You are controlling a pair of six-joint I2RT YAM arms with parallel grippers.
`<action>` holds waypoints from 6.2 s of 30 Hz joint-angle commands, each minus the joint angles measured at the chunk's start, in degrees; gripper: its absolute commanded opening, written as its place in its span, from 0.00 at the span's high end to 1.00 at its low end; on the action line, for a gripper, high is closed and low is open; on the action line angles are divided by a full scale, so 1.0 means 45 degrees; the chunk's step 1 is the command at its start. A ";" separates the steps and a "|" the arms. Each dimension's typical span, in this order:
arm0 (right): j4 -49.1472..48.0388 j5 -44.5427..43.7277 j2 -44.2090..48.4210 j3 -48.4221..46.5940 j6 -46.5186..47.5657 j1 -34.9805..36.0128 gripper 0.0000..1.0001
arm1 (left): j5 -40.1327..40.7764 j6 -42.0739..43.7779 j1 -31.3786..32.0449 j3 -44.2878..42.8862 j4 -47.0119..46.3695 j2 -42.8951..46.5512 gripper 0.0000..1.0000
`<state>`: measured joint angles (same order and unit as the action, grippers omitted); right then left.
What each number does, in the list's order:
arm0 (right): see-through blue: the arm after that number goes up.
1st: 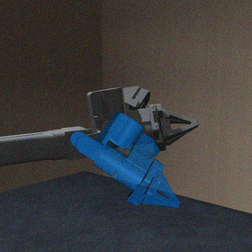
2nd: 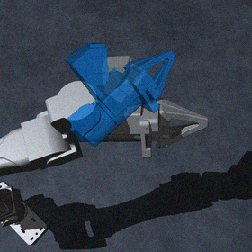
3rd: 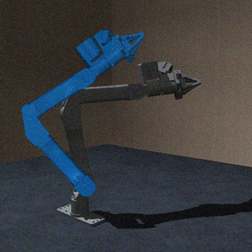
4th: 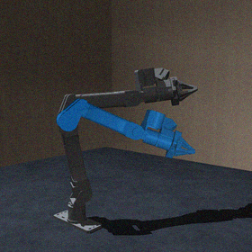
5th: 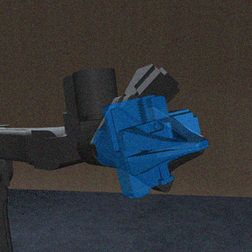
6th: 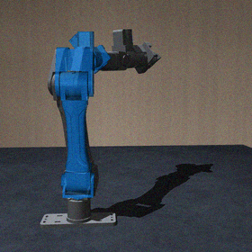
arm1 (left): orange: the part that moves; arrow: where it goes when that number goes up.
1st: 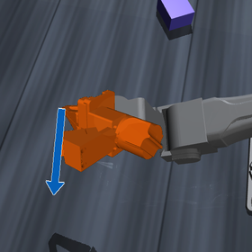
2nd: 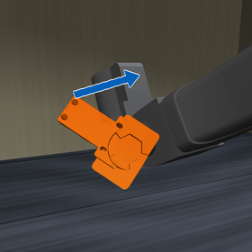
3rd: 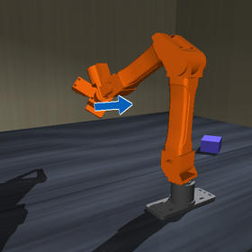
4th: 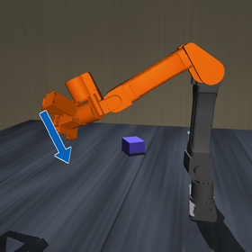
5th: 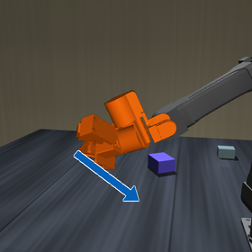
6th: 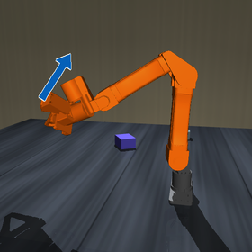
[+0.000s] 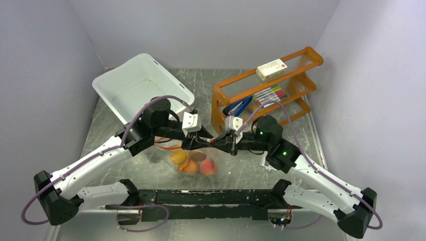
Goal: Place the food in the zip-top bag and seal the zipper
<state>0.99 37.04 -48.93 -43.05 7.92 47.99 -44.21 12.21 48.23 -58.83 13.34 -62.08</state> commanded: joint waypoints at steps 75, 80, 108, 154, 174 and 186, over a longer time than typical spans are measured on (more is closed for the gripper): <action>-0.0670 -0.1947 0.2857 0.0945 0.0280 0.0354 1.00 | 0.2490 0.1066 0.0108 0.0321 0.3792 0.1938 0.93; -0.0163 -0.2191 0.3148 0.1088 0.0293 0.0354 1.00 | 0.2871 0.0978 0.0111 0.0340 0.4267 0.2484 0.93; 0.2751 -0.1808 0.1105 -0.1207 0.0628 0.0560 0.41 | 0.2418 0.1535 0.0112 0.0319 0.3822 0.2104 0.93; 0.2771 -0.8620 0.4086 0.0283 0.1092 0.2708 1.00 | 0.4722 0.1857 0.0111 -0.0267 0.7026 0.4014 0.93; 0.3754 -1.0354 0.5635 0.0762 0.0088 0.2710 1.00 | 0.5716 0.1900 0.0109 -0.0377 0.7759 0.5230 0.93; 0.1964 -0.8612 0.3761 0.0782 0.0602 0.2702 1.00 | 0.8548 0.2727 0.0114 -0.0871 0.7359 0.5021 0.93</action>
<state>15.09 -2.52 -28.32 -39.31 8.97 60.45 -16.23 22.13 48.71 -60.40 44.56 -39.77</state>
